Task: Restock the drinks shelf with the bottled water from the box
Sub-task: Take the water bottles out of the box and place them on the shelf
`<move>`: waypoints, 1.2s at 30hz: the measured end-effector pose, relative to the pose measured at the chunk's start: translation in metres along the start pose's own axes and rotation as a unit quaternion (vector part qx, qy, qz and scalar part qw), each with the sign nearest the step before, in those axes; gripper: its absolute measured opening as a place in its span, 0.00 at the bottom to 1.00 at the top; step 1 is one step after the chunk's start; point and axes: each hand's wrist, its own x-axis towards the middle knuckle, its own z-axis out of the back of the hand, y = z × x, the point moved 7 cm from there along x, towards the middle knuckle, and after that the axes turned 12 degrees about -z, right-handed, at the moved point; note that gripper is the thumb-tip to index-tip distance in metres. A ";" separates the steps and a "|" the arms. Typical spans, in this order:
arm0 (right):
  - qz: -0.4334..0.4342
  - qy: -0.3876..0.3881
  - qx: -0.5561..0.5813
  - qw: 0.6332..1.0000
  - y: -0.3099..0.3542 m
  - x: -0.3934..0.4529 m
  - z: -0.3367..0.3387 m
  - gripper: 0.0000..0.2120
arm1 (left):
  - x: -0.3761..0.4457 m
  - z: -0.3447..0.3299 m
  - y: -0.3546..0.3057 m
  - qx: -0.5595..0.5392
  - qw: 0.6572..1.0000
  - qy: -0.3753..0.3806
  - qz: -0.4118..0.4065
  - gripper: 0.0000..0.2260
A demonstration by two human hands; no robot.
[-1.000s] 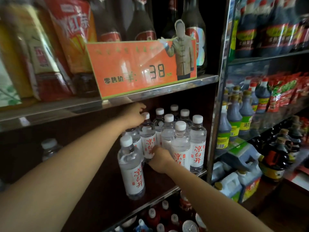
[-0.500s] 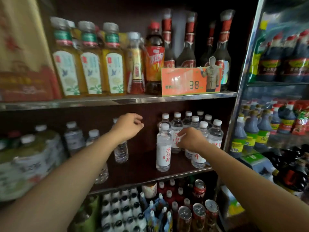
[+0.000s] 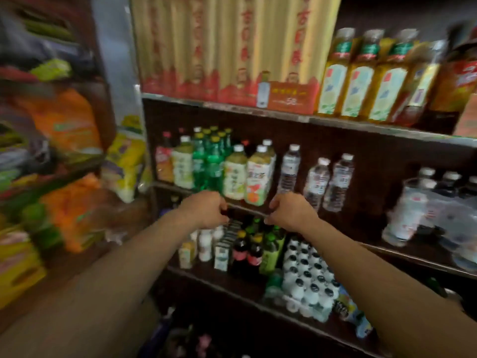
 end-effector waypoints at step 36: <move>0.145 0.476 -0.224 0.838 0.178 -0.175 -0.725 0.10 | -0.435 -0.508 0.300 -0.414 0.730 0.018 0.544 0.13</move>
